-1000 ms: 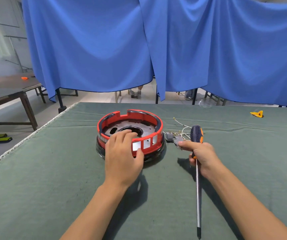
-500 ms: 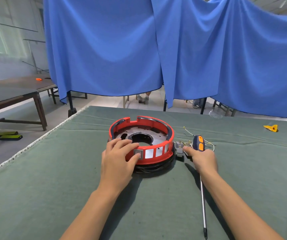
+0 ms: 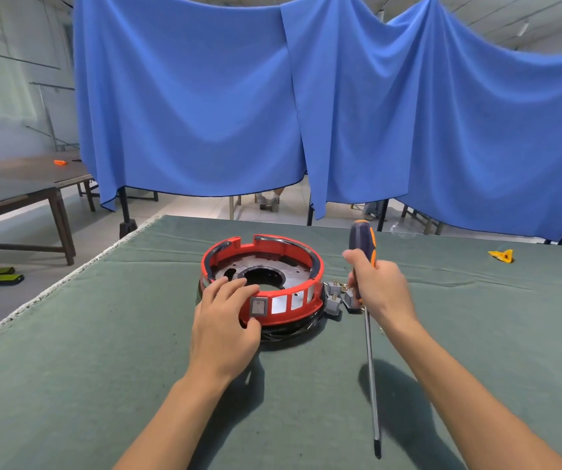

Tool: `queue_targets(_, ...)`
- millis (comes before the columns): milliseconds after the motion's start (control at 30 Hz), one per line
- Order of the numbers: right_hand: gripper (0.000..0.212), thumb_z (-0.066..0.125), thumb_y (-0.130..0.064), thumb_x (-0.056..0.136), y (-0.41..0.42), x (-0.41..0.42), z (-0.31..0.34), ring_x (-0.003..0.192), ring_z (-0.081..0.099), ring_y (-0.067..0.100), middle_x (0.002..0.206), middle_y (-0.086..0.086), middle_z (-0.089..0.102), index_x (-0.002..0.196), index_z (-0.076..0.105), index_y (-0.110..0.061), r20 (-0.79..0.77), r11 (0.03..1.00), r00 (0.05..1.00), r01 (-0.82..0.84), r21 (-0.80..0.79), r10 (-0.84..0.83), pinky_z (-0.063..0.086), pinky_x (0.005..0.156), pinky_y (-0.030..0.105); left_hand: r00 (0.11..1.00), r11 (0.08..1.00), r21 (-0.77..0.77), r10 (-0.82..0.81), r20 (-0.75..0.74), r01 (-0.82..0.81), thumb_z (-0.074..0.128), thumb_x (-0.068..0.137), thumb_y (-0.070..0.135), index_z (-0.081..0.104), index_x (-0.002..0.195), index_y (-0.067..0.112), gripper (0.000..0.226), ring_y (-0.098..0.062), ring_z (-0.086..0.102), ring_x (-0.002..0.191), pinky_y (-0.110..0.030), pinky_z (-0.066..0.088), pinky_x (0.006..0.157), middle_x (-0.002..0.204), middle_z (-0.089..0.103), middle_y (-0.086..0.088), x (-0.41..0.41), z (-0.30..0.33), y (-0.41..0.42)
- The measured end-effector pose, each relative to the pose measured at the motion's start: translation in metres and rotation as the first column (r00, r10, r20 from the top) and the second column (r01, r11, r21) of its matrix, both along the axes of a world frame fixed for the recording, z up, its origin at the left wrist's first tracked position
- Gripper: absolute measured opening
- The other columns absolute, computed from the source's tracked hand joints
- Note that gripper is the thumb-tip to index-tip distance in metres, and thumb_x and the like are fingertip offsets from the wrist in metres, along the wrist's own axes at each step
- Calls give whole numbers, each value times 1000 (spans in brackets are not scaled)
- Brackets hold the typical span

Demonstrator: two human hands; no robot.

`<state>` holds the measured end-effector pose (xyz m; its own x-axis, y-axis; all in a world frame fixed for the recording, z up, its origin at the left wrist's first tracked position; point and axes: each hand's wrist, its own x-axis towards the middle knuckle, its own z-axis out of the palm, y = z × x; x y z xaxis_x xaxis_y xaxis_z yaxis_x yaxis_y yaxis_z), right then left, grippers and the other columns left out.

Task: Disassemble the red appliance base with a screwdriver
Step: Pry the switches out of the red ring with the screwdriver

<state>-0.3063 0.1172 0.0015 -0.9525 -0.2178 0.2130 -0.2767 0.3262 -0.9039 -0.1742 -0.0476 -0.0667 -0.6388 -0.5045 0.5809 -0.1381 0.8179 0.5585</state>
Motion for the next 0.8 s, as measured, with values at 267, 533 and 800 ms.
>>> queue_targets(267,38,68,-26,75,-24,48,50,42,40,14,38,-8,40,43,48,-21,-417,985,895,-173,4,159,43,47,35,1000,1000,3,-23,-9,23,64,76,10,61,122,21,48,-14,30,133,-38,30,107,132,54,8,4,1,5)
queue_targets(533,38,58,-29,74,-44,83,86,51,54,37,48,17,55,57,48,4,-680,960,732,-210,-184,30,48,52,43,992,995,57,-74,-104,80,62,73,4,67,115,22,46,-12,38,130,-30,27,109,124,61,10,6,2,1)
queue_targets(800,45,53,-38,72,-50,86,88,47,56,28,46,11,56,58,51,5,-681,937,731,-210,-279,-39,50,52,43,990,995,58,-78,-117,86,68,75,19,64,112,24,37,-8,36,127,-33,31,106,118,59,14,4,0,2)
